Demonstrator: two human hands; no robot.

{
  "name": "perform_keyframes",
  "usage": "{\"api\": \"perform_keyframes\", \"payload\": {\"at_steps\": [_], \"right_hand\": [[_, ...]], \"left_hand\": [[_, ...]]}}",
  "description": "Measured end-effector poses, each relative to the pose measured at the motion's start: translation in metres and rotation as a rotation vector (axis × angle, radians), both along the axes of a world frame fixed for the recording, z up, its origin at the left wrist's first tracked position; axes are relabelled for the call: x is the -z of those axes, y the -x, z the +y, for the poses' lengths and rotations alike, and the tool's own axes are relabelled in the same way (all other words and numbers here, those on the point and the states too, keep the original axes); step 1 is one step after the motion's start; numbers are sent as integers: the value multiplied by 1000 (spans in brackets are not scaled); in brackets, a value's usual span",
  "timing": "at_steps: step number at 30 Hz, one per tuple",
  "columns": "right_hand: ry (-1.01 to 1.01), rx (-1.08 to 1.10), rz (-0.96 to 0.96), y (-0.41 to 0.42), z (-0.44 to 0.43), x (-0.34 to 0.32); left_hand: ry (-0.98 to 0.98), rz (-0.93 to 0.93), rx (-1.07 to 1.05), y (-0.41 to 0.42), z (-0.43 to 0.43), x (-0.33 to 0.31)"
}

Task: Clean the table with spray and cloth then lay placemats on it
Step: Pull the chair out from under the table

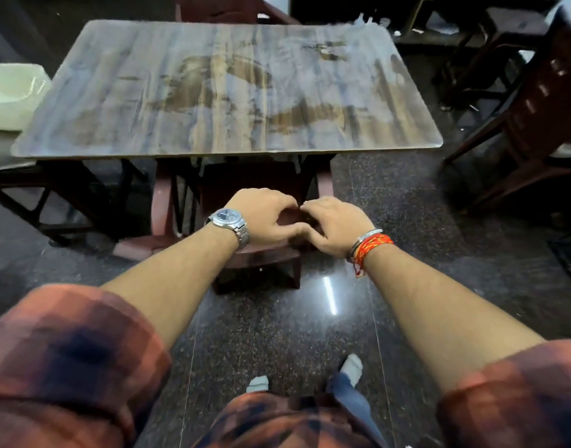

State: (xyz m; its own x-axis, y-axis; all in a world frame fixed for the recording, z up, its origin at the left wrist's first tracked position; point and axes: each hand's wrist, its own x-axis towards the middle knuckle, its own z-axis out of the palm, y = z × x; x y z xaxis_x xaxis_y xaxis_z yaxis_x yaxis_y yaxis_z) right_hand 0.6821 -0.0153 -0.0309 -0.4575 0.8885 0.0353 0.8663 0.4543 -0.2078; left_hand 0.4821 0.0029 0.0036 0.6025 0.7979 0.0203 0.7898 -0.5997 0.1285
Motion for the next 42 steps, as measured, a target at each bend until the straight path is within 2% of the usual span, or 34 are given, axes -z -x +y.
{"api": "perform_keyframes", "payload": {"at_steps": [5, 9, 17, 33, 42], "right_hand": [[-72, 222, 0, -101, 53, 5], [-177, 293, -23, -190, 94, -4], [-170, 442, 24, -324, 185, -26], [-106, 272, -73, -464, 462, -32], [-78, 164, -32, -524, 626, -10]], "left_hand": [[-54, -67, -93, -120, 58, 11], [-97, 11, -169, -207, 108, 18], [-48, 19, -323, -339, 185, 11], [30, -10, -502, -514, 458, 22], [23, -3, -655, -566, 603, 32]]}}
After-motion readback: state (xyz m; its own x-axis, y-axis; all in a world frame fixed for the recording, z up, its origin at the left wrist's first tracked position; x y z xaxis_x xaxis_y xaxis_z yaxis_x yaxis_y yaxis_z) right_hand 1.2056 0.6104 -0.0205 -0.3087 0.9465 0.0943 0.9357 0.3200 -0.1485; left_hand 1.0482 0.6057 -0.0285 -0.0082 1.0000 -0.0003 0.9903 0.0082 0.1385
